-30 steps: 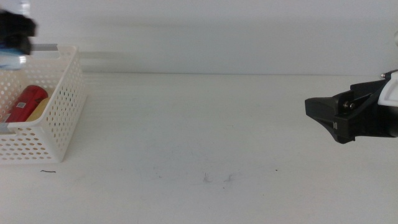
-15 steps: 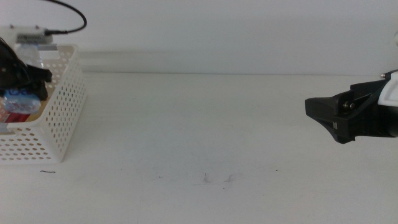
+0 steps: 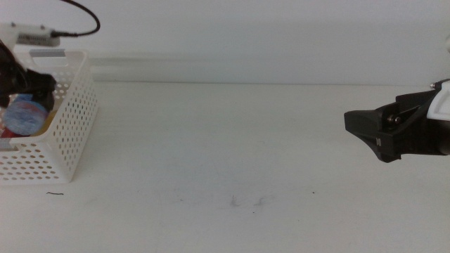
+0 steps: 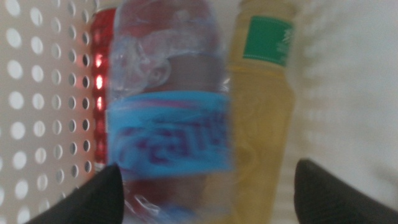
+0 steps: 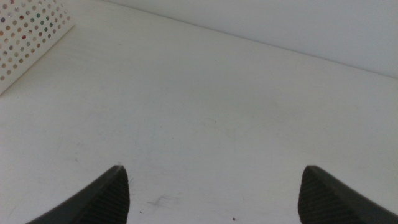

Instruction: Use arms to grab the bottles and put them into the dustbin to the left of the table.

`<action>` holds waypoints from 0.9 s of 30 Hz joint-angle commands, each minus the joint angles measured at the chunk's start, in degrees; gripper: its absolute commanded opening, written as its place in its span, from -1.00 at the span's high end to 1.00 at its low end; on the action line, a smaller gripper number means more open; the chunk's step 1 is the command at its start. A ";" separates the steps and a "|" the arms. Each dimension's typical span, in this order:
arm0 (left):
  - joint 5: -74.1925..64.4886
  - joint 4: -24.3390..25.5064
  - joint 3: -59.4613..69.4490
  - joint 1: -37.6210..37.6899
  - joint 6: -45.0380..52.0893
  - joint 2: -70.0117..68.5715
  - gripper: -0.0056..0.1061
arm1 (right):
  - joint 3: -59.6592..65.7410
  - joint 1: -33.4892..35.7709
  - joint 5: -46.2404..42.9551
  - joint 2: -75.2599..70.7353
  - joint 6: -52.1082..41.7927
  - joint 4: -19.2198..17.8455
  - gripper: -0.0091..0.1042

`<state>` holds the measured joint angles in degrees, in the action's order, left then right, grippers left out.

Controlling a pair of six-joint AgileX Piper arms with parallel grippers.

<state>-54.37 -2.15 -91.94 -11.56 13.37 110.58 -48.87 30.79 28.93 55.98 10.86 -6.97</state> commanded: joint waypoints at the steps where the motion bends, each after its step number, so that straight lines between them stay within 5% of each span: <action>1: -0.10 -1.36 2.67 1.95 0.07 -5.70 -0.78 | 0.18 0.18 -0.26 -0.22 -0.19 -0.09 -0.77; 14: 23.02 -12.76 35.85 19.49 1.20 -53.09 -0.78 | 0.18 0.18 -0.26 -0.22 -0.19 -0.09 -0.77; 27: 23.81 -14.34 40.13 21.90 1.39 -65.71 -0.78 | 0.18 0.18 -0.26 -0.22 -0.19 -0.09 -0.77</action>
<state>-31.29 -15.86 -51.94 10.06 14.75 45.79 -48.87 30.79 28.93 55.98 10.86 -6.97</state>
